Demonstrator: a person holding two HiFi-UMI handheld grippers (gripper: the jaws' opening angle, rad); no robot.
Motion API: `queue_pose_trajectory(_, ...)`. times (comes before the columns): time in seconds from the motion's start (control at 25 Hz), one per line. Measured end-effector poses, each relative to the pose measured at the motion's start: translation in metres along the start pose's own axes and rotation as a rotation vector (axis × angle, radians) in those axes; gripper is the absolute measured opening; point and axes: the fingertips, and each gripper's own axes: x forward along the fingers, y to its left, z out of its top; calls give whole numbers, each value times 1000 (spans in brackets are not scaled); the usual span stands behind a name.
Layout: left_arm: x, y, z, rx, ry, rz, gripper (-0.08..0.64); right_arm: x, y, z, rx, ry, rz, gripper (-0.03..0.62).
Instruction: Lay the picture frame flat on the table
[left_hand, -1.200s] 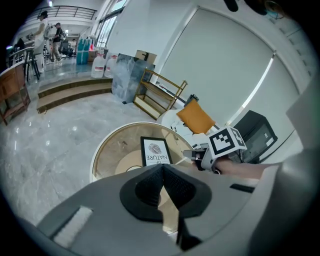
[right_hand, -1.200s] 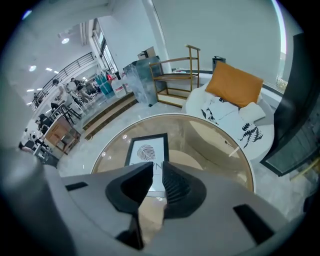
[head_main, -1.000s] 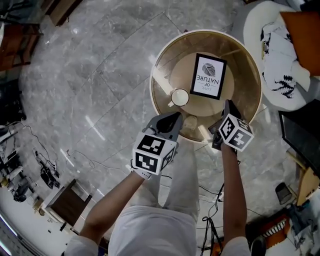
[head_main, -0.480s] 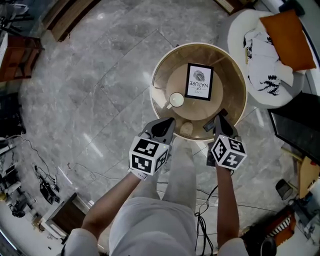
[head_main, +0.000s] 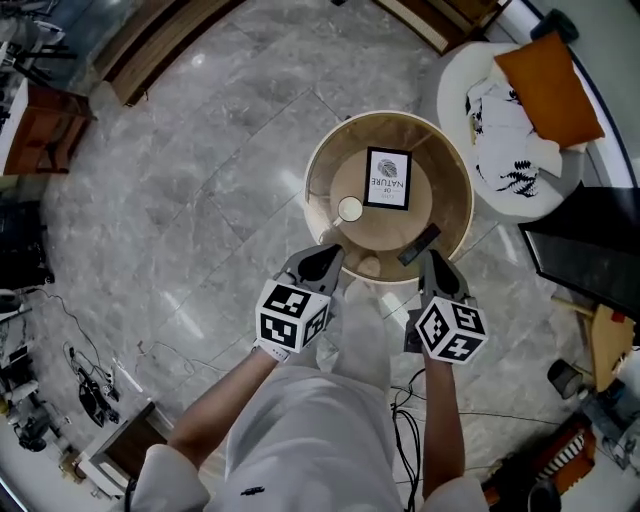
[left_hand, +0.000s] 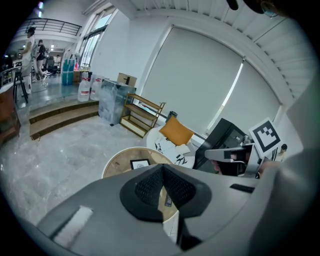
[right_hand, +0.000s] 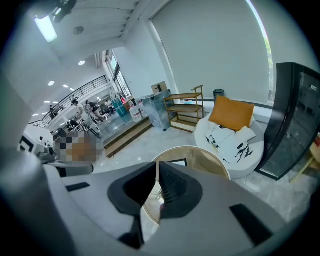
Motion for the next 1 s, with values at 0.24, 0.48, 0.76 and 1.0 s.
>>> queue_pose_trajectory(0.24, -38, -13, 27, 1, -53, -3, 3, -36, 19, 20, -18, -26, 11, 17)
queue_pose_trajectory(0.48, -68, -33, 49, -7, -115, -1, 3, -73, 30, 36, -16, -57, 40, 17)
queue_pose_trajectory(0.76, -92, -56, 61, -3, -148, -15, 3, -101, 32, 39, -8, -67, 62, 17)
queue_pose_trajectory(1.0, -105, -53, 60, 21, -151, -3, 3, -120, 45, 42, -62, -93, 82, 17)
